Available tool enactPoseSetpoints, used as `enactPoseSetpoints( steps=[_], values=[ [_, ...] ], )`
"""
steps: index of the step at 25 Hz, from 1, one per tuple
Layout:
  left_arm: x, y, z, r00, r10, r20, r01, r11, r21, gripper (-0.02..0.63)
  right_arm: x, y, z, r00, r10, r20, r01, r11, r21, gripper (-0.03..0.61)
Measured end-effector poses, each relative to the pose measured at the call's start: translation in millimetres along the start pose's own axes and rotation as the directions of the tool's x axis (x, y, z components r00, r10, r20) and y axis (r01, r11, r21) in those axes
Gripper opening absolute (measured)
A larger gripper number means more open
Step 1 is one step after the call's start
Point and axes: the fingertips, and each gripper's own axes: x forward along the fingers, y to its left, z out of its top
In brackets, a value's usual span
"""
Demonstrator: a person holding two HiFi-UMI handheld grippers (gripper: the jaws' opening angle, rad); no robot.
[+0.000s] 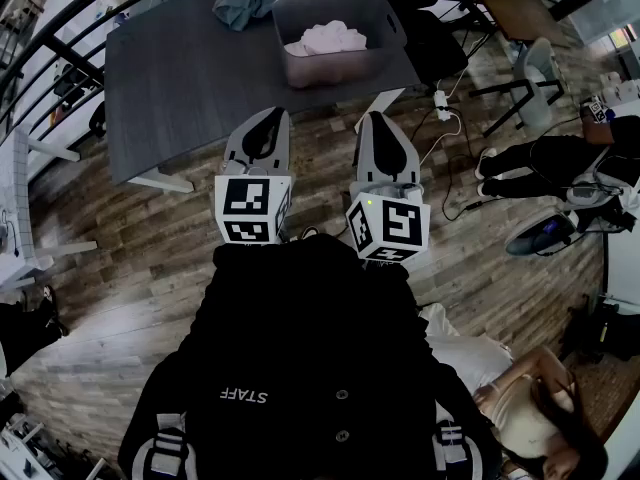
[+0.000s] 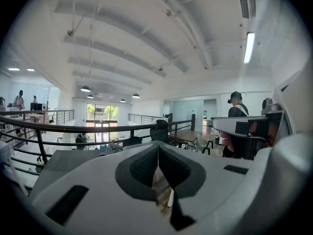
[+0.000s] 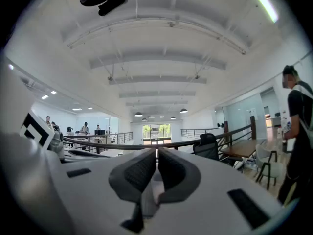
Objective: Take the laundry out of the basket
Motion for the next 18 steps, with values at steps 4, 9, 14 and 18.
enactPoseSetpoints(
  steps=[4,9,14,18],
  values=[
    [5,3,4,1.0,0.005,0.01,-0.005,1.0,-0.003,0.006,6,-1,2,1.0,0.003,0.005,-0.003,1.0,-0.004,0.015],
    [12,2,4,1.0,0.006,0.014,-0.006,1.0,-0.002,0.006,12,-5,2,1.0,0.007,0.005,-0.007,1.0,-0.01,0.015],
    [19,3,3,1.0,0.012,0.007,-0.012,1.0,-0.006,0.006,17,-7,-1,1.0,0.016,0.004,-0.016,1.0,-0.016,0.015],
    [24,-2,-2,1.0,0.011,-0.007,-0.011,1.0,-0.005,0.006,17,-16,-3,1.0,0.005,0.012,-0.005,1.0,0.004,0.015]
  ],
)
